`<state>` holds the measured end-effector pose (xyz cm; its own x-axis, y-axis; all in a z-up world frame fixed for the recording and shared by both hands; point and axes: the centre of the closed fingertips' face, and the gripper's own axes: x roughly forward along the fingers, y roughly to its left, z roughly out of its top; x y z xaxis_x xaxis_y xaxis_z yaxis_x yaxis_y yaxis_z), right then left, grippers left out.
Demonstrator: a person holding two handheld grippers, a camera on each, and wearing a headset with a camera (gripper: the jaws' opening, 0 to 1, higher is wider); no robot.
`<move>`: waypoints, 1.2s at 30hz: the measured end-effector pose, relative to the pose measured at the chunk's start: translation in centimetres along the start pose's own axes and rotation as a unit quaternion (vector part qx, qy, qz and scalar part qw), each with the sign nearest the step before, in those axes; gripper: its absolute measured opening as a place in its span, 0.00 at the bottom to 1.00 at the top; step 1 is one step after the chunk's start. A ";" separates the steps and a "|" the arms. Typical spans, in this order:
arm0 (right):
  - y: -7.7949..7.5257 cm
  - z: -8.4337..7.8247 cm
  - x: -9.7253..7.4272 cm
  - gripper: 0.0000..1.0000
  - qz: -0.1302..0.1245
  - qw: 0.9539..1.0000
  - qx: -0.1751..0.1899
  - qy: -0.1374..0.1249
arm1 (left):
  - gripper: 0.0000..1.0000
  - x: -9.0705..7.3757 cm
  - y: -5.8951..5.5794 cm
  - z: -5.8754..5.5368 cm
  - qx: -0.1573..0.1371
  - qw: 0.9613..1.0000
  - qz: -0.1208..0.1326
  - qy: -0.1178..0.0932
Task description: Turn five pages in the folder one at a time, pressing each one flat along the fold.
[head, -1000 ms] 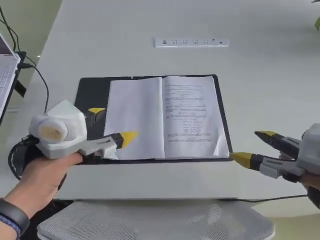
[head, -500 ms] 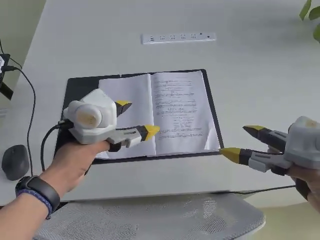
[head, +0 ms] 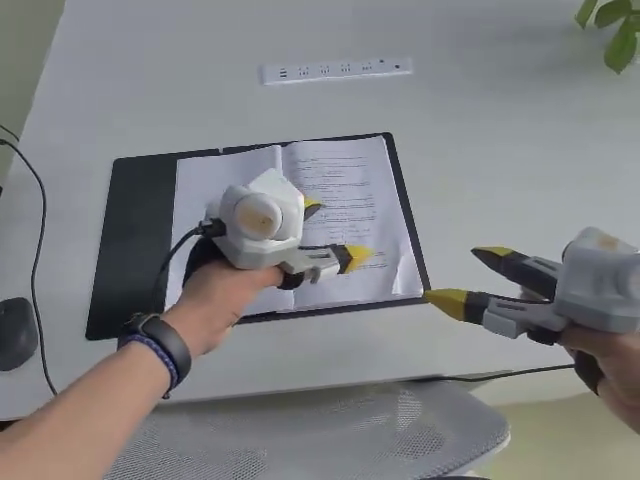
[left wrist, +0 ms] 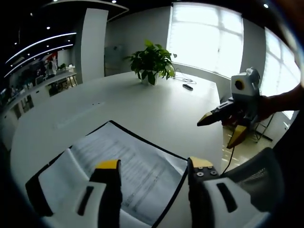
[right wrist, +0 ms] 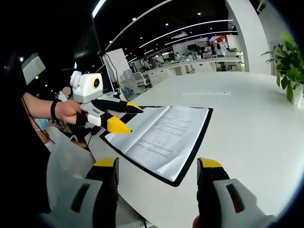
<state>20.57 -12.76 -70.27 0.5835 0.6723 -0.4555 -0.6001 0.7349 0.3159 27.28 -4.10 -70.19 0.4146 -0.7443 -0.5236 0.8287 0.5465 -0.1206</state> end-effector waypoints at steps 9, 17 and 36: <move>-0.5 -0.3 -0.3 0.65 0.000 1.000 0.007 0.000 | 0.48 4.4 -2.2 -2.6 -0.010 0.999 -0.010 0.028; -1.0 -0.6 -0.6 0.64 0.003 1.000 0.018 -0.001 | 0.39 6.6 -3.3 -5.6 -0.019 0.997 -0.010 0.067; -2.7 -0.4 -0.7 0.59 0.010 1.000 0.029 0.000 | 0.31 8.7 -3.7 -7.9 -0.024 0.994 0.078 0.080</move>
<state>21.58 -15.26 -71.19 0.5707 0.6875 -0.4489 -0.5791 0.7246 0.3736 24.87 -9.54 -80.97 0.4684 -0.5815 -0.6652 0.7392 0.6702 -0.0655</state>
